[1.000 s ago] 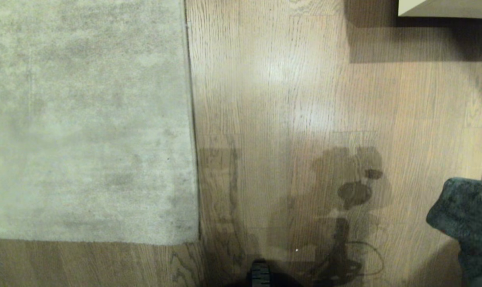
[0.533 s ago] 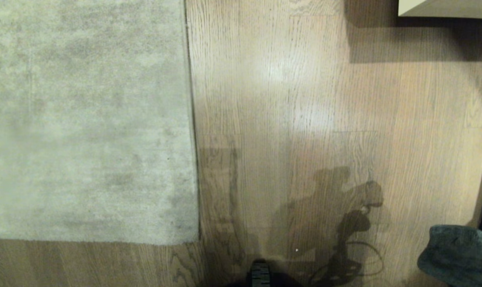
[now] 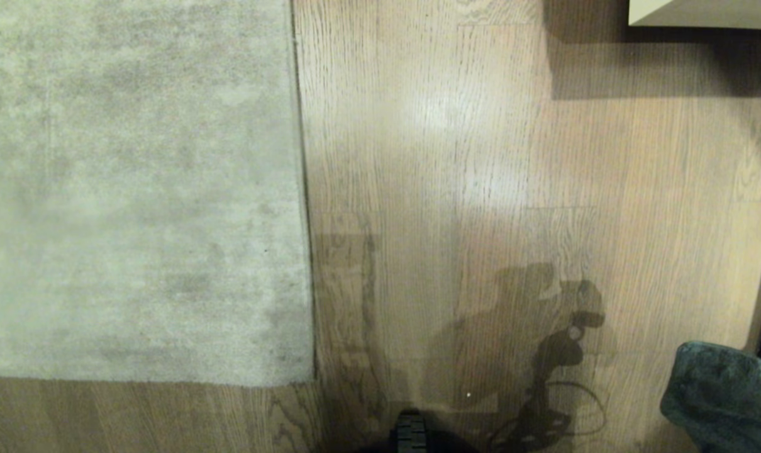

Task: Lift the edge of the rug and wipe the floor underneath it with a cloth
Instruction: Lift up the carpet

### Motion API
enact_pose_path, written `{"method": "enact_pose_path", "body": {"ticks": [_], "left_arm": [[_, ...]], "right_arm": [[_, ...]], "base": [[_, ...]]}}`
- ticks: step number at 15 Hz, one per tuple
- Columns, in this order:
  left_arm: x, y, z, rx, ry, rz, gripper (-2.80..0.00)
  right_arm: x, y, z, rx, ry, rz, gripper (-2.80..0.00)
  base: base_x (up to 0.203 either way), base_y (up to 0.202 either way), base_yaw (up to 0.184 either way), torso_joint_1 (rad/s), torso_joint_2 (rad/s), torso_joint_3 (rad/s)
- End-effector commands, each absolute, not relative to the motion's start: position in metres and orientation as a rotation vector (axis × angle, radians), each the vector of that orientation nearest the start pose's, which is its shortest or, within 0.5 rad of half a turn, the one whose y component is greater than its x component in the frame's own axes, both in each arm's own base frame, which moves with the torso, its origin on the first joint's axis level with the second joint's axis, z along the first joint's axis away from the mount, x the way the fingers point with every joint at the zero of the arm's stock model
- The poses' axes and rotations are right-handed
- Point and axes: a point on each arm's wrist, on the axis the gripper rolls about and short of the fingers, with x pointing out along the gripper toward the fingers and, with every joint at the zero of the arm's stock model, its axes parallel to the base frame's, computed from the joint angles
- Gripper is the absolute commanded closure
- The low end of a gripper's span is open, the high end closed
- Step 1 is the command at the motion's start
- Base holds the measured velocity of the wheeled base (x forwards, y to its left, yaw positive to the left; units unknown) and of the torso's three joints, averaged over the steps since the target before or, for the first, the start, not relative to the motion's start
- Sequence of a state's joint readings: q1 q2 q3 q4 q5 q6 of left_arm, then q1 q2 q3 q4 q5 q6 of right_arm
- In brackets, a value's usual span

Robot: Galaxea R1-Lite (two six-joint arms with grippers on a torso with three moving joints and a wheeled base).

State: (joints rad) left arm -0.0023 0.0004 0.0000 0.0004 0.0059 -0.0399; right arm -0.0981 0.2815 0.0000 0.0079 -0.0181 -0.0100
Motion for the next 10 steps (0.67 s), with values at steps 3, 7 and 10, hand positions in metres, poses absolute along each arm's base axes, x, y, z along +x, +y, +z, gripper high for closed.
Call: {"method": "enact_pose_path", "body": {"ticks": [3,7,10], "left_arm": [[-0.023,0.0,0.075,-0.04,0.002,0.003,0.0],[-0.023,0.0,0.075,-0.041,0.002,0.004,0.0],[-0.023,0.0,0.075,-0.04,0.002,0.005,0.0]], "right_arm": [[-0.005,0.0,0.078,-0.016,0.244,0.001,0.0],[-0.019,-0.001,0.076,-0.012,0.05,-0.008,0.0],[-0.023,-0.001,0.077,0.036,-0.015,-0.014,0.0]], "base": [[0.0,0.0,0.0,0.0,0.0,0.0],[0.0,0.0,0.0,0.0,0.0,0.0],[0.0,0.0,0.0,0.0,0.0,0.0]]}}
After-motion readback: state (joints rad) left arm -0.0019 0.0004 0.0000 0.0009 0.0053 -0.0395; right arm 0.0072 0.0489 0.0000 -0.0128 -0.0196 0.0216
